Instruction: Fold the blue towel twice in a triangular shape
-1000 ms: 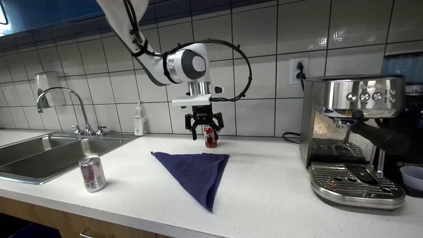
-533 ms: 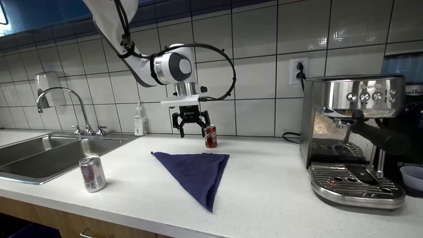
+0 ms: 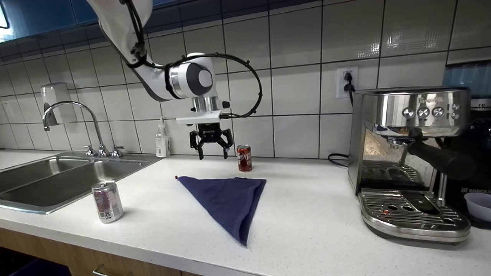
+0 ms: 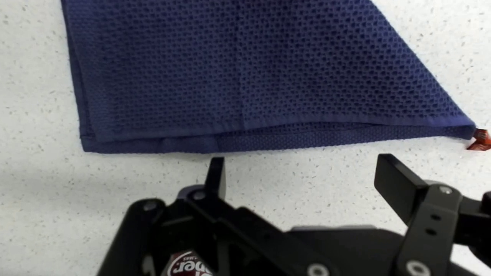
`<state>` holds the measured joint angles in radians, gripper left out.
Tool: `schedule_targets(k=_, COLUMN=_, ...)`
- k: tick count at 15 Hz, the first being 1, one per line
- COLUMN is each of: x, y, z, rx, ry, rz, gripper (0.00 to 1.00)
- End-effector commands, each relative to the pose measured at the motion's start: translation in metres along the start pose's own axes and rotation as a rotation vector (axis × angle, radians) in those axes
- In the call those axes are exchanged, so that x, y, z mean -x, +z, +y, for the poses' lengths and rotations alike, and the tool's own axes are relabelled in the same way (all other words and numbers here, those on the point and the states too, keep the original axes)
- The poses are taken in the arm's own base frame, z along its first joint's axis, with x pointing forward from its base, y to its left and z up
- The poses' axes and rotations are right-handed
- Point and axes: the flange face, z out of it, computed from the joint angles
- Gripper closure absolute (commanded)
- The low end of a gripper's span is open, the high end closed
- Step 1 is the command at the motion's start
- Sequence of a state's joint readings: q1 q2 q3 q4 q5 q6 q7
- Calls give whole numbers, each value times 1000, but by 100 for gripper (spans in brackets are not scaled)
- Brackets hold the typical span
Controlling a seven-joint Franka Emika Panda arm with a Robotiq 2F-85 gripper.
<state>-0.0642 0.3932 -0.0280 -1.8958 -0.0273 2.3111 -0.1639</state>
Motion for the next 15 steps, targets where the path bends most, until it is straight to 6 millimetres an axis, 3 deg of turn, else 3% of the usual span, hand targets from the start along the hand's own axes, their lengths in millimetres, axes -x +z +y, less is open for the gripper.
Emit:
schedule_targets(k=1, x=1, y=-6, z=-16, rx=-12, ry=42, rz=-20, gripper=0)
schedule_targets(k=6, x=4, y=-5, z=-36, rx=-7, ry=69, rz=-46, gripper=0)
schedule_targets(k=7, x=-2, y=2, z=-29, rx=-5, ry=57, rz=-25, gripper=0)
schedule_targets(k=13, x=-1, y=5, z=-30, rx=-6, ry=55, rz=-30, gripper=0)
schedule_targets(k=15, x=3, y=6, z=-34, rx=11, ry=142, rz=-49, gripper=0)
